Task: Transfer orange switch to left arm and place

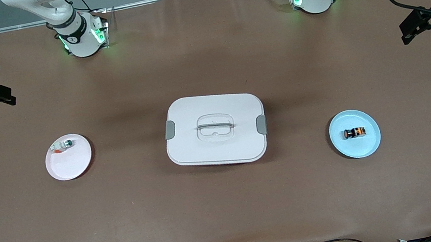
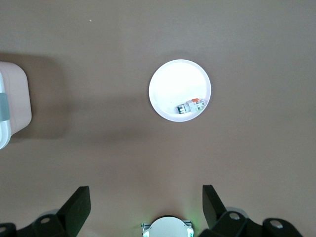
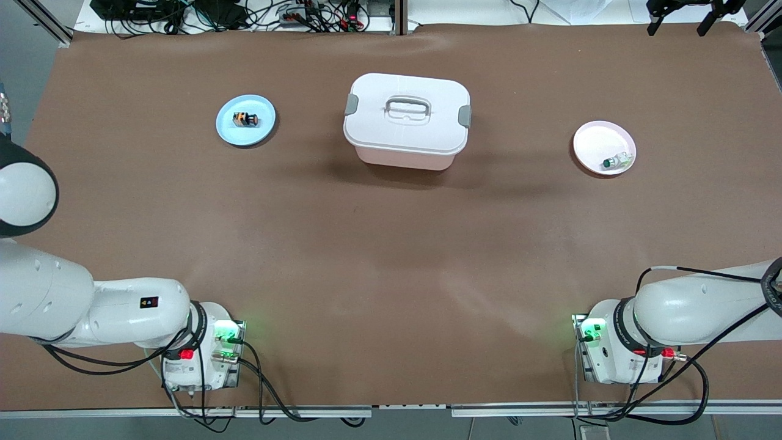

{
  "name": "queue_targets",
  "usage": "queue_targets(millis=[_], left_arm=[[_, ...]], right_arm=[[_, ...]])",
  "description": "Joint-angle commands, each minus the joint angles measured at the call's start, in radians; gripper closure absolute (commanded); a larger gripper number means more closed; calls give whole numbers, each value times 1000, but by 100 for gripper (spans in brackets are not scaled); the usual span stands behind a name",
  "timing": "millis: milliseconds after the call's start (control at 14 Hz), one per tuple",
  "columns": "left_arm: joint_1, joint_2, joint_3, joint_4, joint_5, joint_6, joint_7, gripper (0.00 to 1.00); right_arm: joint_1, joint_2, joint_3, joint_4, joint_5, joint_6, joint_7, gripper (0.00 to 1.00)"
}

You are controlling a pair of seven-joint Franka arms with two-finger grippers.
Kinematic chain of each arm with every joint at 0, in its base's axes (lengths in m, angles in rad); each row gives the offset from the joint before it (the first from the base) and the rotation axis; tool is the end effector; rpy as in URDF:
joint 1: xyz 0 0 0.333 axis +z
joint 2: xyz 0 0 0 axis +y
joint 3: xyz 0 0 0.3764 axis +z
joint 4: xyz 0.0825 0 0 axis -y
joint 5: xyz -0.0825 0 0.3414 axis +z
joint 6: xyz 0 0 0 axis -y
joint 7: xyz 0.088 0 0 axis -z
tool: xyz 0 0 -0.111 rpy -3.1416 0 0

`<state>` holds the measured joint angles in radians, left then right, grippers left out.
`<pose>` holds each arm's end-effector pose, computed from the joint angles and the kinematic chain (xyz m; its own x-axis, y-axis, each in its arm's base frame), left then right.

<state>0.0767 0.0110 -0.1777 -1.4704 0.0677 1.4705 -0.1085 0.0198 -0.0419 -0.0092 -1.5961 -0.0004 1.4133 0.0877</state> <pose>0.5043 -0.0423 0.7095 0.9999 0.0140 -0.0034 0.0138 -0.9977 -0.0662 0.4782 0.0049 0.6784 0.9872 -0.0771 -0.1399 -0.0762 -0.9970 0.0123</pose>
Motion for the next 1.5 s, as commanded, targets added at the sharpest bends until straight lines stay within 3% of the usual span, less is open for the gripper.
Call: queue_targets(millis=[0,143,786,1429], left_arm=[[-14,-52,17,-42,-20,-10,-8,0],[-3,-49,17,-42,-67,-15,-2,0],[-3,-124,12,-105,-71,-15,-11,0],[-2,-114,18,-82,-57,-16,-2,0]], right_arm=[[-21,-29,6,-33,14,19,-14,0],[-21,-38,6,-31,14,32,-14,0],[-29,-62,5,-34,57,61,-8,0],[-29,-104,6,-91,70,102,-3,0]])
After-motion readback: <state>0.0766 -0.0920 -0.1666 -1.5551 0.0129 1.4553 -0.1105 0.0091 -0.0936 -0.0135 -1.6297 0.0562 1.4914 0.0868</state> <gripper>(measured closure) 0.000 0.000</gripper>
